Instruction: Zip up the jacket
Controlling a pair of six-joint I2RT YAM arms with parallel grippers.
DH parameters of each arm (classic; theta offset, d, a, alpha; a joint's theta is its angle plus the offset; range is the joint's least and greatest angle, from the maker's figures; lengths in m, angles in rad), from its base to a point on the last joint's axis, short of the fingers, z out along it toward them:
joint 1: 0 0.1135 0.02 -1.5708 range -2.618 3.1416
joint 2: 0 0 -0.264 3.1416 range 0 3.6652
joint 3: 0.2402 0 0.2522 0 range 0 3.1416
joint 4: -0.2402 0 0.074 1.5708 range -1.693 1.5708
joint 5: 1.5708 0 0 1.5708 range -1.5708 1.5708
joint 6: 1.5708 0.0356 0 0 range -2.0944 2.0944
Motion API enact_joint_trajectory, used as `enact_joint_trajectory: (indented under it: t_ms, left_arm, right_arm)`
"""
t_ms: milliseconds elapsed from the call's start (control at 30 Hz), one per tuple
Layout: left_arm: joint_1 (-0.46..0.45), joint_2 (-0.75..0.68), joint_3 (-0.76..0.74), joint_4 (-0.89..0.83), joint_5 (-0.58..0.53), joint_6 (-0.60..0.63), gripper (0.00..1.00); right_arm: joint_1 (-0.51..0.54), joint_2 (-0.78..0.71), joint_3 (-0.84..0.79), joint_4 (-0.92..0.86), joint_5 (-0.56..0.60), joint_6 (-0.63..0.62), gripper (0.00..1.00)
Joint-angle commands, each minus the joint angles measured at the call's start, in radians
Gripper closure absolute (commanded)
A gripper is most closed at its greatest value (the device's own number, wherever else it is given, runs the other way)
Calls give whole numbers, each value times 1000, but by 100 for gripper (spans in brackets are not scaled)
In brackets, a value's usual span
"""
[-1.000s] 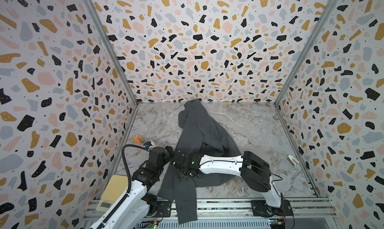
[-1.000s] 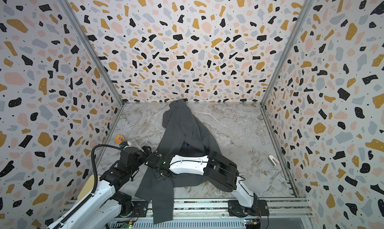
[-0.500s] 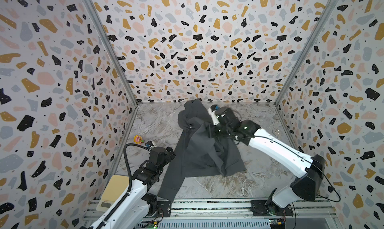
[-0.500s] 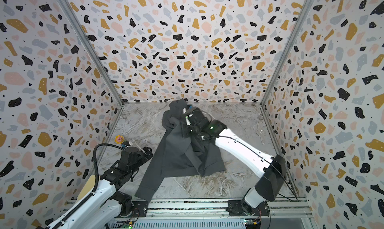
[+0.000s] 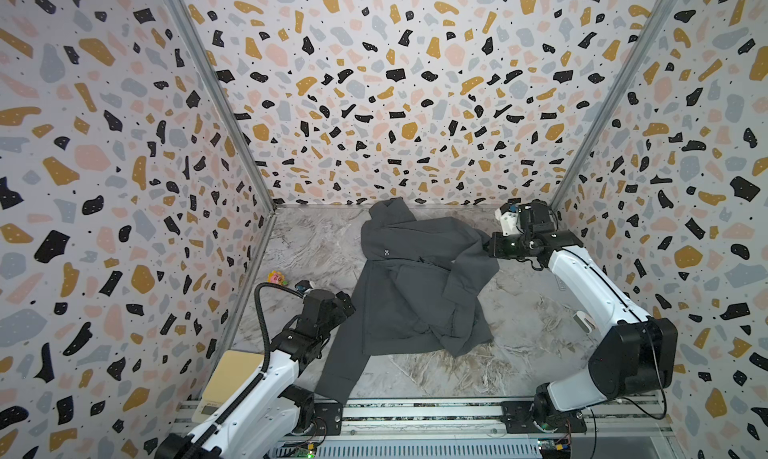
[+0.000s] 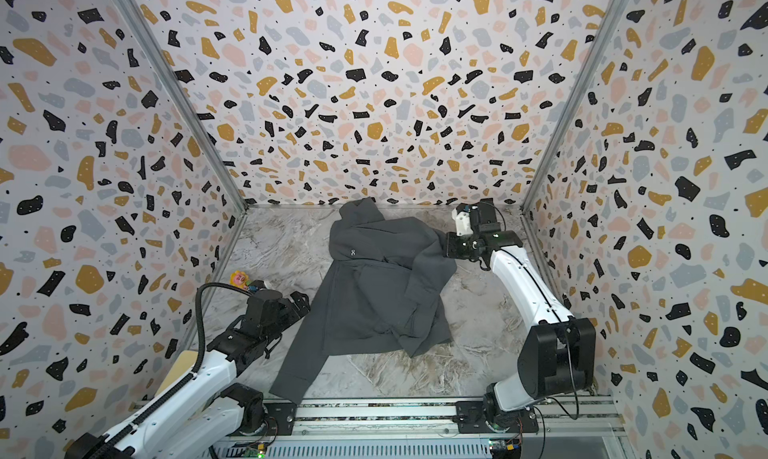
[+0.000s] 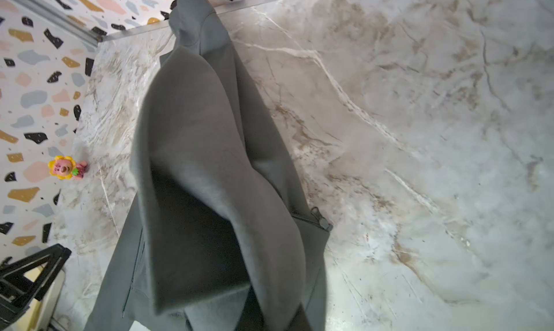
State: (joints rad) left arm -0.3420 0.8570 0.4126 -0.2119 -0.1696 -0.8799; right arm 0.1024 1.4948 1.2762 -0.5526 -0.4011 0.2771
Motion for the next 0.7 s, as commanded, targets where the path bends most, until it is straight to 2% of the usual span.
enact_joint_trajectory:
  t_ms: [0, 33, 67, 133, 167, 300, 433, 567, 667]
  left_arm:
    - [5, 26, 23, 56, 48, -33, 0]
    - [5, 37, 22, 62, 59, -36, 0]
    - [5, 46, 22, 63, 67, -36, 0]
    - [5, 59, 23, 67, 83, -37, 0]
    - [5, 62, 23, 66, 90, -37, 0]
    - [5, 50, 17, 55, 100, -36, 0]
    - [5, 28, -4, 55, 103, -42, 0]
    - [6, 36, -29, 92, 114, -57, 0]
    - [5, 72, -34, 122, 127, -63, 0]
  right_arm:
    - [-166, -28, -33, 96, -142, 25, 100]
    - [-207, -14, -33, 111, -135, 38, 95]
    - [-238, 9, -19, 113, -121, 43, 84]
    - [-271, 72, 28, 79, -77, 33, 45]
    - [-276, 108, 63, 41, -59, 23, 39]
    - [-255, 145, 97, -17, 40, 15, 26]
    - [-143, 63, 57, -46, 197, -28, 20]
    - [-8, -20, -63, 3, 69, -64, 19]
    - [17, -20, -186, 93, 1, -10, 25]
